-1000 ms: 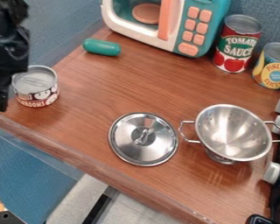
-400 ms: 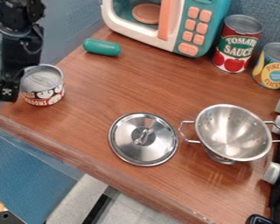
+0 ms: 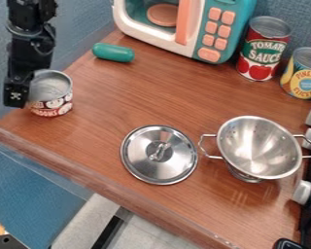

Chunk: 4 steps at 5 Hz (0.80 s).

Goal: Push the tuna can from the edge of the table to the middle of the table

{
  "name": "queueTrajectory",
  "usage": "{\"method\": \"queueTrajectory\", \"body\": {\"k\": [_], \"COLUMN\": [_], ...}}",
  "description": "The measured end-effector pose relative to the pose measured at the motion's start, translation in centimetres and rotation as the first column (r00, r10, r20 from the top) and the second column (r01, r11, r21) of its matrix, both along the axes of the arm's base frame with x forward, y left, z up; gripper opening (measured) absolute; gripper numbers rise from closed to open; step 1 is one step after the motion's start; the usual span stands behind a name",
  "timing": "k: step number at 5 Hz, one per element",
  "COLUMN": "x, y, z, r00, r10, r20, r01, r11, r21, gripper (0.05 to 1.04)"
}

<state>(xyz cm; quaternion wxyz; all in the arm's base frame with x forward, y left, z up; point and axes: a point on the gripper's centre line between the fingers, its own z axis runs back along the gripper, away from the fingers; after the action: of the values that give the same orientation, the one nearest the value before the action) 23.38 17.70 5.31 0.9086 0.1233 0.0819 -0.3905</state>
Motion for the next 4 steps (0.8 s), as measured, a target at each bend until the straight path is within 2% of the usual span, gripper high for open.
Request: {"method": "queueTrajectory", "body": {"k": [1,2,3,4], "x": [0.9,1.7,2.7,2.9], "y": [-1.2,-2.3,-3.3,-3.8], "z": [-0.9,-1.1,-0.6,-0.1], "r00": [0.999,0.999,0.998,0.996], "r10": [-0.033,-0.041,-0.067,-0.084], "r20": [-0.02,-0.017,-0.01,0.001], "r01": [0.033,0.04,0.066,0.084], "r11": [0.999,0.998,0.996,0.995], "r21": [-0.016,-0.049,-0.064,-0.06], "gripper": [1.001,1.001,1.002,1.001]}}
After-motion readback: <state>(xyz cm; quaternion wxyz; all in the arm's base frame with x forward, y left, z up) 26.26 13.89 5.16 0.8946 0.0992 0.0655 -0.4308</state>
